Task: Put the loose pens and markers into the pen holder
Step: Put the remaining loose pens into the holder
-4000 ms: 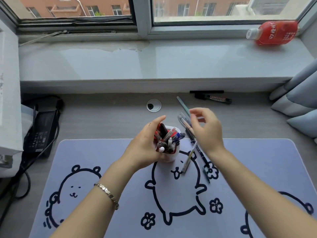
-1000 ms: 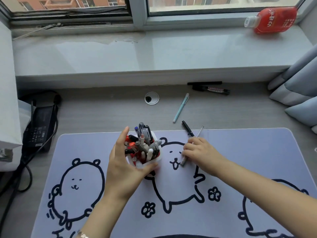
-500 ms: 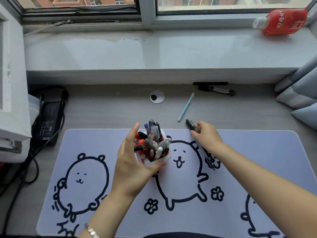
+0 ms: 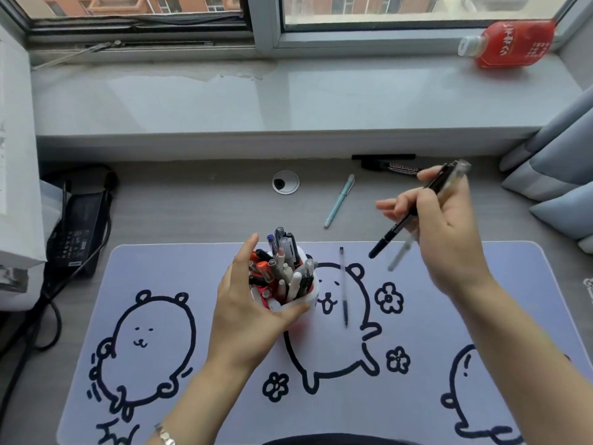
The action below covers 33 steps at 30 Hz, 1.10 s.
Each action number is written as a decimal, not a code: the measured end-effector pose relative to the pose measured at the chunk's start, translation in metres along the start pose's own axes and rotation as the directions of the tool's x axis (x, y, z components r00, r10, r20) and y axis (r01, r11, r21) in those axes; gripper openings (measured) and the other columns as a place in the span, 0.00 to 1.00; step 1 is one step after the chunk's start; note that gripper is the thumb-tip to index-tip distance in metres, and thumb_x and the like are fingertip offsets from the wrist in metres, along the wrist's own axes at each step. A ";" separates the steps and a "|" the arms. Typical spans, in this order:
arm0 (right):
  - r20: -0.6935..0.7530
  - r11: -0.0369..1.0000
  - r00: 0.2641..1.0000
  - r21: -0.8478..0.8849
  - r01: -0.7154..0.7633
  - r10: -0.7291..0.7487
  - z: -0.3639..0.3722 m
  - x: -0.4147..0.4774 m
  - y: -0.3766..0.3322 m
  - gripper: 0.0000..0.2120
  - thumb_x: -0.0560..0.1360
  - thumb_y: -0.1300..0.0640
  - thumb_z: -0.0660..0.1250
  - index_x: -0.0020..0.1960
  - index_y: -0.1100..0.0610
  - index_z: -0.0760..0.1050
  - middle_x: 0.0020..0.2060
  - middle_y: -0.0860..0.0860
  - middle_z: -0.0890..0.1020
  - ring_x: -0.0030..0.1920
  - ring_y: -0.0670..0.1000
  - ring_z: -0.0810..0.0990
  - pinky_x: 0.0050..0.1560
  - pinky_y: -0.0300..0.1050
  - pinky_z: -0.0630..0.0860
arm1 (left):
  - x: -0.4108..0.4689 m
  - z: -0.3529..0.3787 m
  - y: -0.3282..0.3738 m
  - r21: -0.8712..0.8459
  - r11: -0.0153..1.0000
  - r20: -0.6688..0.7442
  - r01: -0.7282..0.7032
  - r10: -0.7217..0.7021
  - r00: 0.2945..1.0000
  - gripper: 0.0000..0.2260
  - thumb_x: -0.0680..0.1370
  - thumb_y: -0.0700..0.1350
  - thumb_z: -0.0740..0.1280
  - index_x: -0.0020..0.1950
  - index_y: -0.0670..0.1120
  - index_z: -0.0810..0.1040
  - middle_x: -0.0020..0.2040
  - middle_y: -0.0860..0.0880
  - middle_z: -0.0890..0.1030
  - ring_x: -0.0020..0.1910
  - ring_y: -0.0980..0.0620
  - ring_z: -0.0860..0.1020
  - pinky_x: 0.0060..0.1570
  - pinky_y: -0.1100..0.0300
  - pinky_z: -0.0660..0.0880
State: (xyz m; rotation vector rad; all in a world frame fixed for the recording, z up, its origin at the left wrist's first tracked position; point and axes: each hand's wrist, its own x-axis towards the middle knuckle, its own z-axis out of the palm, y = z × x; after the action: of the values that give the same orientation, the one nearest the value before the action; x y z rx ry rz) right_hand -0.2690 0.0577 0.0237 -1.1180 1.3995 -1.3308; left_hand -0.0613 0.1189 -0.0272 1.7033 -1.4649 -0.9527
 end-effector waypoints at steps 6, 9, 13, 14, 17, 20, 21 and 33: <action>-0.029 0.944 0.997 0.322 0.072 -0.066 0.037 -0.039 0.004 0.11 0.76 0.60 0.51 0.50 0.46 0.65 0.31 0.42 0.72 0.34 0.44 0.72 0.45 0.41 0.72 | -0.007 0.009 0.014 -0.001 0.999 0.058 -0.044 0.044 0.997 0.43 0.53 0.64 0.75 0.63 0.71 0.57 0.55 0.60 0.73 0.57 0.55 0.73 0.51 0.76 0.66; 0.001 0.960 0.999 0.277 0.034 -0.036 0.057 -0.053 0.013 0.07 0.75 0.58 0.54 0.45 0.46 0.67 0.33 0.40 0.75 0.37 0.42 0.74 0.47 0.37 0.72 | -0.014 0.016 0.021 -0.010 0.994 0.048 -0.113 0.113 0.992 0.39 0.56 0.59 0.73 0.63 0.71 0.58 0.54 0.70 0.69 0.57 0.58 0.71 0.54 0.73 0.67; 0.054 0.985 0.986 0.075 0.156 -0.160 0.056 -0.060 0.027 0.14 0.73 0.65 0.57 0.49 0.46 0.67 0.44 0.44 0.76 0.46 0.41 0.79 0.52 0.33 0.74 | -0.016 0.021 0.025 -0.017 0.991 0.031 -0.136 0.137 0.990 0.39 0.57 0.58 0.72 0.63 0.72 0.57 0.55 0.68 0.69 0.58 0.58 0.70 0.55 0.71 0.69; 0.021 0.981 0.984 0.088 0.174 -0.177 0.051 -0.057 0.028 0.20 0.71 0.69 0.58 0.53 0.45 0.65 0.46 0.46 0.74 0.46 0.42 0.80 0.51 0.34 0.75 | -0.016 0.021 0.027 0.000 0.991 0.038 -0.136 0.136 0.990 0.40 0.56 0.59 0.73 0.62 0.73 0.56 0.54 0.68 0.68 0.58 0.60 0.68 0.53 0.76 0.65; -0.046 0.946 0.945 0.023 0.325 -0.323 0.037 -0.050 0.031 0.35 0.68 0.74 0.65 0.64 0.45 0.57 0.51 0.47 0.72 0.45 0.49 0.82 0.48 0.38 0.77 | -0.018 0.022 0.031 -0.005 0.995 0.055 -0.096 0.096 0.994 0.39 0.55 0.61 0.72 0.61 0.74 0.55 0.54 0.68 0.66 0.58 0.64 0.66 0.49 0.82 0.61; 0.002 0.911 0.911 -0.011 0.412 -0.412 0.033 -0.053 0.032 0.22 0.72 0.61 0.68 0.62 0.49 0.66 0.49 0.46 0.76 0.43 0.50 0.83 0.46 0.41 0.79 | -0.018 0.023 0.030 0.002 0.995 0.053 -0.102 0.102 0.993 0.42 0.55 0.59 0.75 0.62 0.72 0.55 0.56 0.66 0.66 0.59 0.64 0.65 0.50 0.83 0.60; 0.003 0.899 0.901 -0.054 0.434 -0.434 0.032 -0.053 0.031 0.13 0.75 0.56 0.65 0.59 0.54 0.71 0.47 0.47 0.78 0.44 0.51 0.83 0.46 0.43 0.80 | -0.018 0.023 0.029 0.007 0.995 0.050 -0.099 0.098 0.994 0.43 0.56 0.56 0.78 0.62 0.71 0.56 0.56 0.67 0.66 0.59 0.64 0.64 0.50 0.83 0.60; 0.332 0.621 0.792 -0.494 0.608 -0.512 0.042 -0.063 0.046 0.24 0.81 0.48 0.44 0.67 0.62 0.64 0.67 0.54 0.68 0.71 0.54 0.63 0.70 0.54 0.60 | -0.012 0.024 0.039 -0.046 0.992 -0.073 -0.120 0.116 0.991 0.39 0.58 0.60 0.69 0.66 0.67 0.55 0.55 0.63 0.68 0.58 0.55 0.69 0.56 0.63 0.69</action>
State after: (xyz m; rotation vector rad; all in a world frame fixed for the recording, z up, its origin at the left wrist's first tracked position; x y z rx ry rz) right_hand -0.2170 0.1117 -0.0236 -2.1887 1.4257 -1.1901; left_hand -0.1028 0.1249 -0.0041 1.5799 -1.4668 -0.8510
